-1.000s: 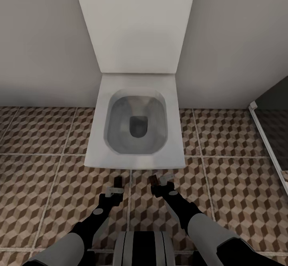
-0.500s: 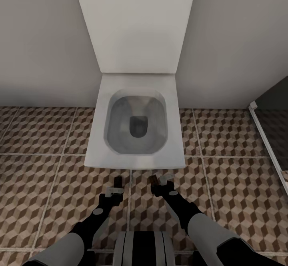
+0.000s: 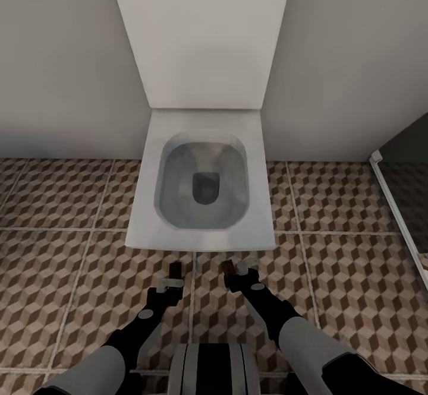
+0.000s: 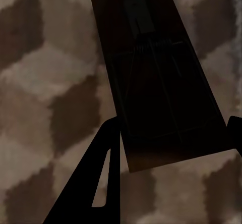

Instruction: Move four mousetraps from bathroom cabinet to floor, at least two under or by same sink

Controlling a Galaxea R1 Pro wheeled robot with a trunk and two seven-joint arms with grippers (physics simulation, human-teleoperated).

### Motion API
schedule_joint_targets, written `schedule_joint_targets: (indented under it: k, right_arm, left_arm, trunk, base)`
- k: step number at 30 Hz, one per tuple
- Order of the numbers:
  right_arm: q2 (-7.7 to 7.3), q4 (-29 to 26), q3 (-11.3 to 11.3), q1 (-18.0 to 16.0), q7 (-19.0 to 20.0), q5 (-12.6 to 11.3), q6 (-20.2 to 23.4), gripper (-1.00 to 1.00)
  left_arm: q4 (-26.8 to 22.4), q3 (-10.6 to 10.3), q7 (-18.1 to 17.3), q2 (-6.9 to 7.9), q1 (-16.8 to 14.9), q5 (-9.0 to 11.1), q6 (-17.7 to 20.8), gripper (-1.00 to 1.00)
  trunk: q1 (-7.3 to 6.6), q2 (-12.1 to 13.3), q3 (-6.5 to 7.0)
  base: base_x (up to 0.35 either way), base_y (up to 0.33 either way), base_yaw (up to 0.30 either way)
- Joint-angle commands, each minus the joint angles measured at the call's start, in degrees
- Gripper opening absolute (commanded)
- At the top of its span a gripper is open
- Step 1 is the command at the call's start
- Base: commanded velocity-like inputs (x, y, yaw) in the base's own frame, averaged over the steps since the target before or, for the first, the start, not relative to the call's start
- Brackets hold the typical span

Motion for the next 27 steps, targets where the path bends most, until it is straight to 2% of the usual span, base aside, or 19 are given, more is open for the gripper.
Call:
schedule_joint_targets:
  k: [1,7,8,27]
  right_arm:
    - [-0.03,-0.10,0.48,-0.01,-0.41,-0.20,0.35,1.00]
    - [-0.03,-0.10,0.48,-0.01,-0.41,-0.20,0.35,1.00]
    - [-0.03,-0.10,0.48,-0.01,-0.41,-0.20,0.35,1.00]
    - [-0.12,-0.10,0.44,-0.01,-0.41,-0.20,-0.22,1.00]
  left_arm:
    - [0.05,-0.49,0.37,0.03,-0.03,0.47,-0.22,-1.00]
    - [0.05,-0.49,0.37,0.03,-0.02,0.47,-0.22,-1.00]
    - [0.05,-0.49,0.37,0.03,-0.02,0.47,-0.22,1.00]
    - [0.05,-0.49,0.28,0.05,-0.03,0.47,-0.29,1.00]
  trunk:
    - [-0.01,-0.01,-0.03]
    - [-0.01,-0.01,-0.03]
    - [-0.01,-0.01,-0.03]
    - [-0.01,-0.01,-0.03]
  base:
    - [0.000,0.000,0.000]
    - [0.000,0.000,0.000]
    - [0.000,0.000,0.000]
    - [0.000,0.000,0.000]
